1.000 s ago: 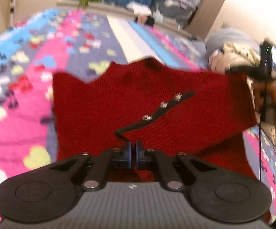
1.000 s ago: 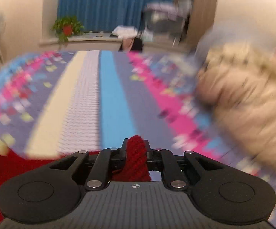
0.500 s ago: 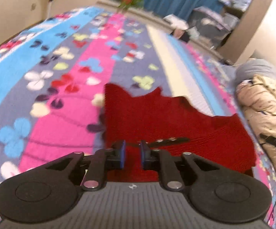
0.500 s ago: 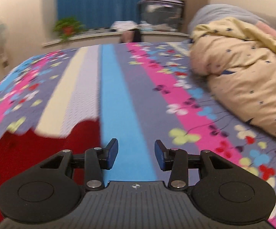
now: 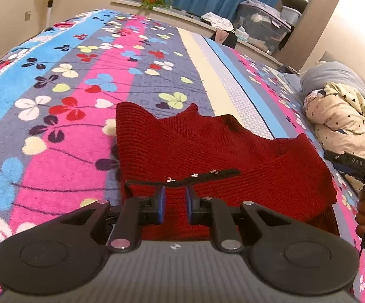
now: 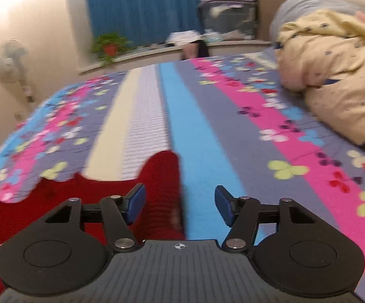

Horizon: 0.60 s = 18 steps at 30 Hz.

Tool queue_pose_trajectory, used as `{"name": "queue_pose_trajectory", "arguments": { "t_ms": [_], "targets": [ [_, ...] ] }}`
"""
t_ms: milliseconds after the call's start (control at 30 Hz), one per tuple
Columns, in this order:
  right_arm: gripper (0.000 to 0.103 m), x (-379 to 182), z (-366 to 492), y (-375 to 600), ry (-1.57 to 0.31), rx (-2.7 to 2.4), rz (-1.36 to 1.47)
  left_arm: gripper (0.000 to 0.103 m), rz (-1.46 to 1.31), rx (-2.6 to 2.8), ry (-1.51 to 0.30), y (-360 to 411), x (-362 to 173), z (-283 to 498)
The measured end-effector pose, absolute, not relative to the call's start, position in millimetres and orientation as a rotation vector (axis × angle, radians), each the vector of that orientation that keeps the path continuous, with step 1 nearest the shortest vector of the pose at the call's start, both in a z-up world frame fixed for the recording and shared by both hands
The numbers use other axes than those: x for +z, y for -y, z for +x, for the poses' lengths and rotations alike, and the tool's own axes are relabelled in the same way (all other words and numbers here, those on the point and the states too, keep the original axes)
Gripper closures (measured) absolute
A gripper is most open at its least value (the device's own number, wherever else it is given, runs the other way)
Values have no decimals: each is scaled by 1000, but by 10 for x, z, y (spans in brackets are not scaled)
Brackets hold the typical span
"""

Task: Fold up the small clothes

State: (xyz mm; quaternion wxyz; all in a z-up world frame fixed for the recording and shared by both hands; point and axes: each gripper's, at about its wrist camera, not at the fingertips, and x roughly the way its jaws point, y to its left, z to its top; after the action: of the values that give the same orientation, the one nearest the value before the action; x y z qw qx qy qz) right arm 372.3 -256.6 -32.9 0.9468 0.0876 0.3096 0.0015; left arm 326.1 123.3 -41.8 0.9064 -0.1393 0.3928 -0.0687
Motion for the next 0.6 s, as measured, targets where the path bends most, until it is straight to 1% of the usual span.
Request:
{"name": "queue_pose_trajectory", "arguments": {
  "t_ms": [67, 133, 200, 267, 333, 400, 433, 500, 533, 567, 600],
  "targets": [
    [22, -450, 3795, 2449, -714, 69, 100, 86, -282, -148, -816, -1210, -433, 3264],
    [29, -639, 3891, 2378, -807, 77, 17, 86, -269, -152, -816, -1191, -441, 3264],
    [68, -720, 3956, 2458, -816, 82, 81, 86, -259, -157, -810, -1172, -440, 3261],
    [74, -661, 3978, 2511, -753, -8, 106, 86, -258, -164, -805, -1156, -451, 3268],
    [73, -645, 4020, 2607, -712, -87, 137, 86, -262, -174, -819, -1151, -513, 3284],
    [66, -764, 4097, 2694, -781, -142, 155, 86, -247, -158, -872, -1149, -634, 3328],
    [65, -794, 4107, 2729, -807, -145, 162, 86, -229, -138, -889, -1146, -679, 3338],
    [65, -719, 3990, 2753, -765, -123, 162, 86, -213, -121, -878, -1153, -674, 3329],
    [63, -641, 3875, 2738, -709, -124, 141, 86, -218, -127, -858, -1154, -630, 3319],
    [53, -587, 3774, 2729, -658, -110, 128, 86, -227, -141, -833, -1154, -587, 3303],
    [41, -578, 3680, 2722, -618, -72, 108, 86, -234, -164, -809, -1139, -551, 3284]
  ]
}}
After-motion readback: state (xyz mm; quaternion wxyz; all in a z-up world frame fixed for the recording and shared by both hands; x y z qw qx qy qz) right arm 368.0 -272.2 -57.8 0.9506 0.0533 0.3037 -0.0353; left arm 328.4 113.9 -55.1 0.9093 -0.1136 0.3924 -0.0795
